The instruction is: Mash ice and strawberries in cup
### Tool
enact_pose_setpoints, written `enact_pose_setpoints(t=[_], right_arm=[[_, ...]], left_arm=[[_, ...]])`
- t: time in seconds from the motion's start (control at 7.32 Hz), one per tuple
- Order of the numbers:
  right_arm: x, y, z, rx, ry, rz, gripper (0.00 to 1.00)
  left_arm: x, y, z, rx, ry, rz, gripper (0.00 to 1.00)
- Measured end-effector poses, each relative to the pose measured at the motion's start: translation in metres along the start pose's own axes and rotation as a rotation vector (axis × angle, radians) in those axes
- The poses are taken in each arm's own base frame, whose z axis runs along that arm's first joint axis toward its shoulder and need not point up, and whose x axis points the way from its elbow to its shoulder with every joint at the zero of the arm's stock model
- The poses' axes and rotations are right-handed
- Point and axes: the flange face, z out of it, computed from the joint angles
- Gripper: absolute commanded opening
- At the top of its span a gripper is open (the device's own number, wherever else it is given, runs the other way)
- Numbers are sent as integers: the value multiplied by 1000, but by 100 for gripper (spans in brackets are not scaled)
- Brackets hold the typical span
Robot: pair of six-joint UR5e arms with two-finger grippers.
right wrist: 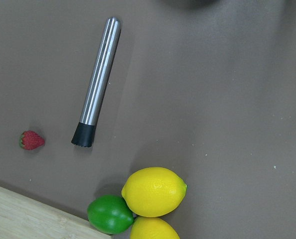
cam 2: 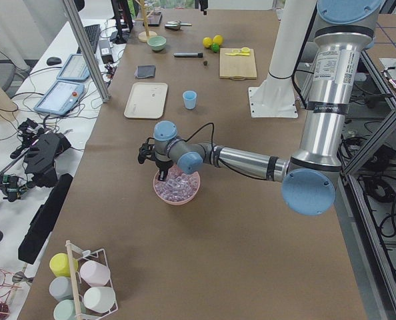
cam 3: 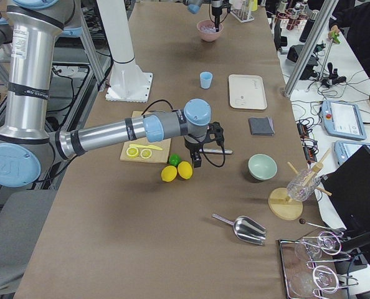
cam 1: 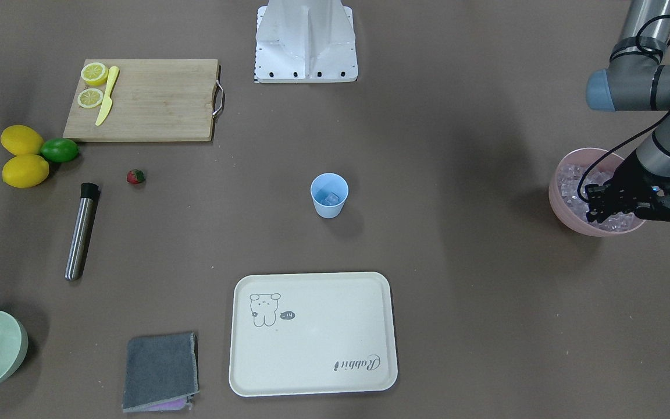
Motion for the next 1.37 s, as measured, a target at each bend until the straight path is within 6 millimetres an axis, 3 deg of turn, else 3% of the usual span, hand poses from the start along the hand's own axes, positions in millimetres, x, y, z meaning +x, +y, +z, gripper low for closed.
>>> enact_pose_setpoints(t=[0.27,0.55,0.68,1.09,1.37], right_arm=[[1,2,1,-3,0,3,100],[2,3,1,-4,0,4,100],[2,4,2,-5,0,5,100],[4,5,2,-8,0,6,100],[6,9,4,-12,1,9,100]], left_arm=[[5,-1,-15,-1,33,-2,0],[3,3,-27,0,48,-7,73],[-2,12,-29,-1,44,-10,81],[-28,60,-37,21,5,36,80],[-34,78,-29,18,-15,96,79]])
